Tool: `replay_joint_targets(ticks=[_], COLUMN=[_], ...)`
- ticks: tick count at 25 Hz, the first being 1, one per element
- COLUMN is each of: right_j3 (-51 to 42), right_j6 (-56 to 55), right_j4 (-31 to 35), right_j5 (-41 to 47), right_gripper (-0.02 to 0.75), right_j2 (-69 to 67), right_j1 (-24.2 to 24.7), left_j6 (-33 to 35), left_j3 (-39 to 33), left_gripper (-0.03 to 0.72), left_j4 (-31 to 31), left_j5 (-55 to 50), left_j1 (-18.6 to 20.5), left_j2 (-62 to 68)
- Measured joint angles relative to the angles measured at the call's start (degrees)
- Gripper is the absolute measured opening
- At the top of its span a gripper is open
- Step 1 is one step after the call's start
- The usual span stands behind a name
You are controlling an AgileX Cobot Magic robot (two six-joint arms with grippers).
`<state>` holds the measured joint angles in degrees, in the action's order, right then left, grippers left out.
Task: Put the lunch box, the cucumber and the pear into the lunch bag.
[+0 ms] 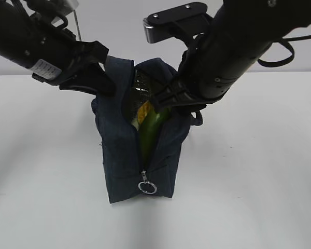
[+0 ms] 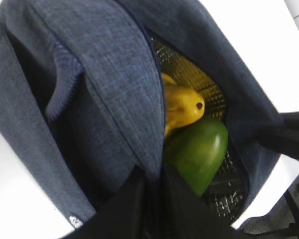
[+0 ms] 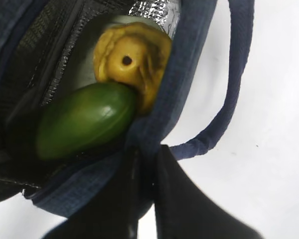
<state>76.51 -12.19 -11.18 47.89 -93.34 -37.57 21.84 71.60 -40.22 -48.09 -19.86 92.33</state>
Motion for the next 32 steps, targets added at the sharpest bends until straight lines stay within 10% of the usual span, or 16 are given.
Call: replay_joint_targets(ticks=[13,22,32], right_j3=[0.0,0.0,0.0], right_j6=[2.3,3.0,3.0], right_j4=[3.5,4.2,4.1], right_j5=[1.1,1.1,1.7], right_gripper=[0.049,0.354,0.383], right_j2=[-0.1,-0.2,3.4], right_j1=[0.0,0.0,0.0], left_j6=[0.2,0.2,0.2], left_j3=[0.0,0.0,0.0], left_gripper=[0.06,0.246,0.334], left_j4=[-0.5,-0.5,6.9], left_j5=[0.4,0.6,-2.4], left_j1=[-0.5,-0.5,-0.5], left_j2=[0.7,0.7,-2.5])
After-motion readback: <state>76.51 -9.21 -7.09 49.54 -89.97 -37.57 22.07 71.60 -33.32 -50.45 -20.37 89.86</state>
